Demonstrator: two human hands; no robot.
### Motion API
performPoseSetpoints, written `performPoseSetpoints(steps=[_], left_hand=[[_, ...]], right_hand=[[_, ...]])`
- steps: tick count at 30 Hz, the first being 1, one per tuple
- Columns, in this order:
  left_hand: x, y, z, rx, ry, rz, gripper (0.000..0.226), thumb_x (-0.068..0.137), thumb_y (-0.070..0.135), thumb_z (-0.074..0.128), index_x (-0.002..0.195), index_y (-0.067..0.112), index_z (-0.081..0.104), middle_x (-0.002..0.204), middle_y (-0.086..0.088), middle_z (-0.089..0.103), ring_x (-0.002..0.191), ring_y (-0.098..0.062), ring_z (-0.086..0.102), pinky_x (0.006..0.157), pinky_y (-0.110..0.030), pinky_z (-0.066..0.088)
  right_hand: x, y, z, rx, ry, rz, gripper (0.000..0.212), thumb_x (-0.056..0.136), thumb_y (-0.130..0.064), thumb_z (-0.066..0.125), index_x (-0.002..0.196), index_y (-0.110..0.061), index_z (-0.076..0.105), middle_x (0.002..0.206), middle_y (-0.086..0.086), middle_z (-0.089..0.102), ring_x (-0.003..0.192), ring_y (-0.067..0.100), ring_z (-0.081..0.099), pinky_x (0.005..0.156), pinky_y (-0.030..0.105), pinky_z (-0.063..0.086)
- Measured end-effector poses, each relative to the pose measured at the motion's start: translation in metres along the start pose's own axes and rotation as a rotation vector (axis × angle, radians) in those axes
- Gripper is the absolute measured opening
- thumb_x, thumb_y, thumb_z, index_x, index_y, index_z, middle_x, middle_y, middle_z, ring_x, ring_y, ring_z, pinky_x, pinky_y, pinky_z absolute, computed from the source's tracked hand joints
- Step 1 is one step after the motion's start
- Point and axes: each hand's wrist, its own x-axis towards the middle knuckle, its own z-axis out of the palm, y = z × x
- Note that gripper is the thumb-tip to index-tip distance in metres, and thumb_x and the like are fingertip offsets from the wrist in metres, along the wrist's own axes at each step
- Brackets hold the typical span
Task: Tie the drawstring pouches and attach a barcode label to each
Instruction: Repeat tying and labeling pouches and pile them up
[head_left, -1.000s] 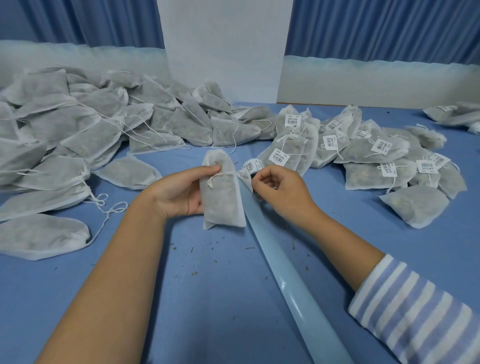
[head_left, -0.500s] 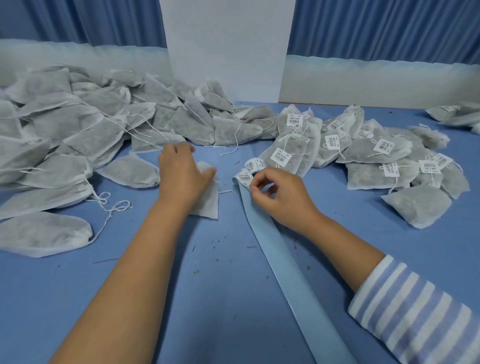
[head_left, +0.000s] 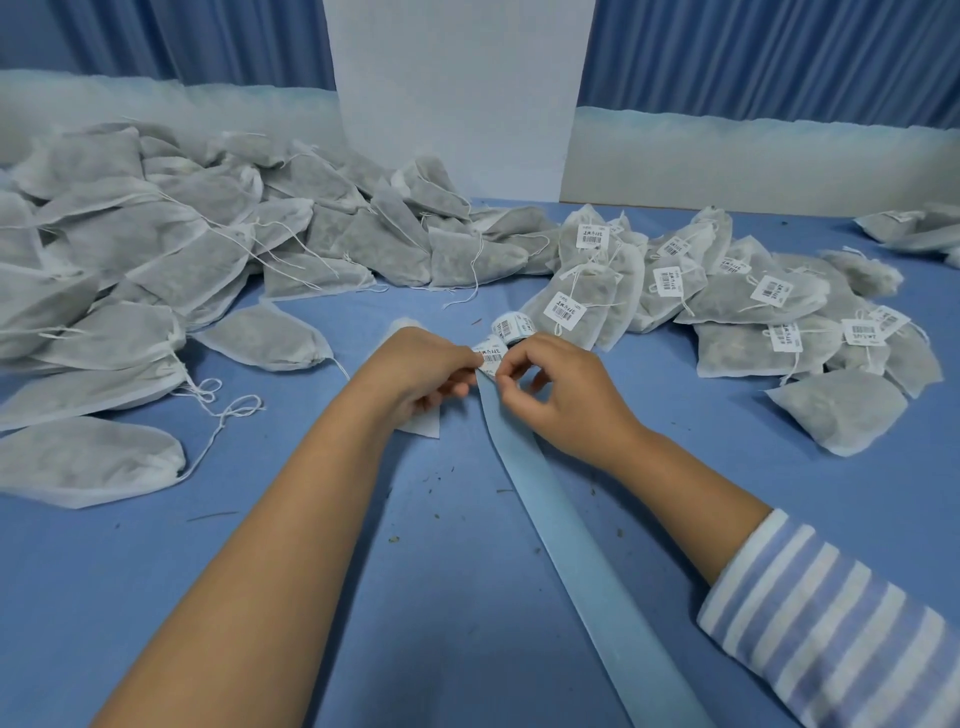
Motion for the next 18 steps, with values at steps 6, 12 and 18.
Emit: performPoseSetpoints(steps=[6,12,18], left_hand=[[-0.0007,-0.0006,-0.0002,-0.055,-0.031,-0.005,0.017,0.093,0.016,0.064,0.076,0.013,0.066,0.077,-0.002,0.071,0.038,-0.003,0.050,0.034,-0.013,0.026],[-0.0001,-0.0001,-0.0001,-0.074,-0.030,-0.042,0.013,0.093,0.015,0.064,0.080,0.014,0.068,0.071,0.002,0.074,0.038,-0.003,0.049,0.035,-0.013,0.027],[0.0007,0.0006,-0.0005,-0.084,-0.043,-0.062,0.011,0.093,0.014,0.063,0.083,0.013,0.066,0.070,0.002,0.075,0.036,-0.003,0.047,0.034,-0.013,0.026]], right_hand=[[0.0024,-0.0002,0.0016,0.145,0.024,0.203,0.014,0.087,-0.006,0.063,0.080,-0.018,0.060,0.078,-0.013,0.062,0.074,-0.003,0.057,0.067,0.008,0.042],[0.0042,-0.0012,0.0010,0.241,0.026,0.325,0.012,0.087,-0.006,0.063,0.080,-0.015,0.061,0.075,-0.013,0.061,0.067,-0.006,0.055,0.066,0.007,0.041],[0.0079,0.0027,0.0013,0.318,0.010,0.458,0.007,0.088,-0.008,0.060,0.083,-0.010,0.065,0.074,-0.002,0.063,0.065,0.010,0.055,0.068,0.025,0.049]])
